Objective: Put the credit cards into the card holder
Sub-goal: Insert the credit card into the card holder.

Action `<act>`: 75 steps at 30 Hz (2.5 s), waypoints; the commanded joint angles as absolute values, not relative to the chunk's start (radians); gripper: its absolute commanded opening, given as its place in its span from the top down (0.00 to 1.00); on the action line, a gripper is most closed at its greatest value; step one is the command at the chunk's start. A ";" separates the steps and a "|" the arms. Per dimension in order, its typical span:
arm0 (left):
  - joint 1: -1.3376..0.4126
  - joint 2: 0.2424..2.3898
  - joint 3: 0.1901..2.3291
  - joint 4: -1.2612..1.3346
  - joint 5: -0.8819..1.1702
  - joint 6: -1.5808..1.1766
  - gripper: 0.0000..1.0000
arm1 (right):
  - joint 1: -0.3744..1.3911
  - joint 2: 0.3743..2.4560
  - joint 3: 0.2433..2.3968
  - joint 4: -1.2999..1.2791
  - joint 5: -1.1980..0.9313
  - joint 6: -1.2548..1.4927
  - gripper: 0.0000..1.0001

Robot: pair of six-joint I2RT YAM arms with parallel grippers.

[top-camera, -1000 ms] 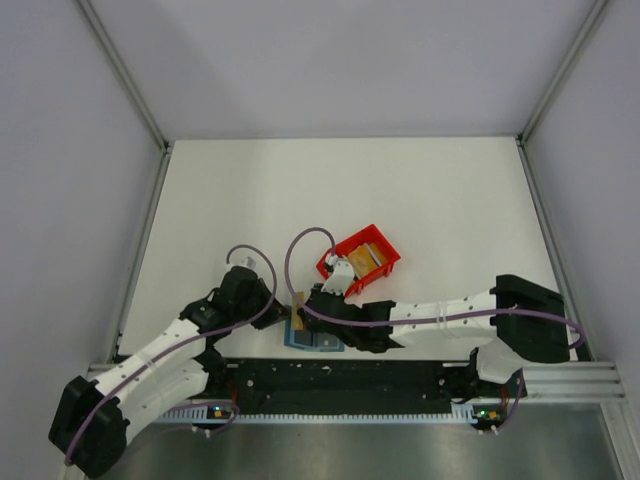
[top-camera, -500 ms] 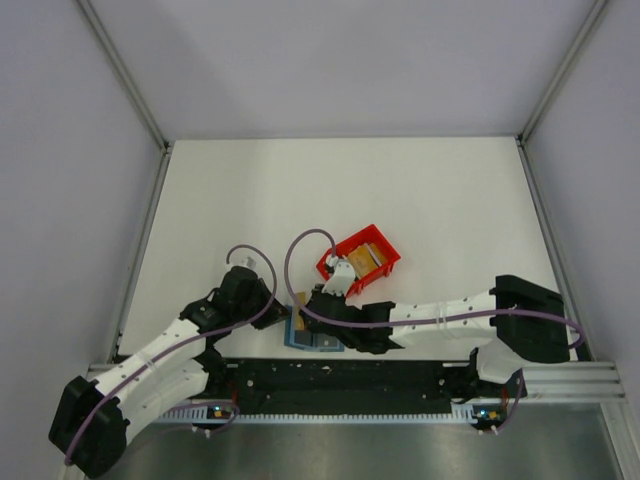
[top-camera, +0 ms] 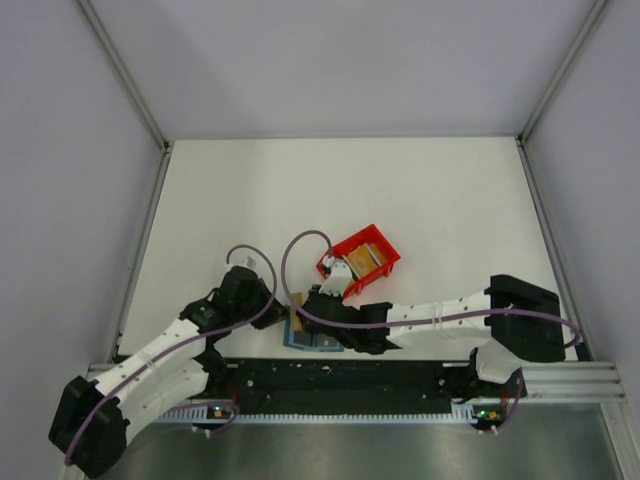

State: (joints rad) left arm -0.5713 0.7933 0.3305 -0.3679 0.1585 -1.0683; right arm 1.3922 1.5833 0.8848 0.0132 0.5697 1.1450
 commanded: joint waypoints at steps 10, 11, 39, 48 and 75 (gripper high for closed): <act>-0.575 0.775 0.324 -0.339 0.149 -1.071 1.00 | 1.414 1.585 0.902 0.061 0.554 1.138 1.00; -0.577 0.776 0.322 -0.341 0.147 -1.071 1.00 | 1.414 1.577 0.897 0.075 0.552 1.125 1.00; -0.577 0.772 0.318 -0.361 0.132 -1.072 1.00 | 1.416 1.600 0.908 0.075 0.545 1.108 1.00; -0.575 0.773 0.310 -0.351 0.138 -1.074 1.00 | 1.416 1.608 0.922 0.071 0.541 1.095 1.00; -0.577 0.767 0.293 -0.357 0.126 -1.077 1.00 | 1.424 1.586 0.957 -0.061 0.587 1.085 1.00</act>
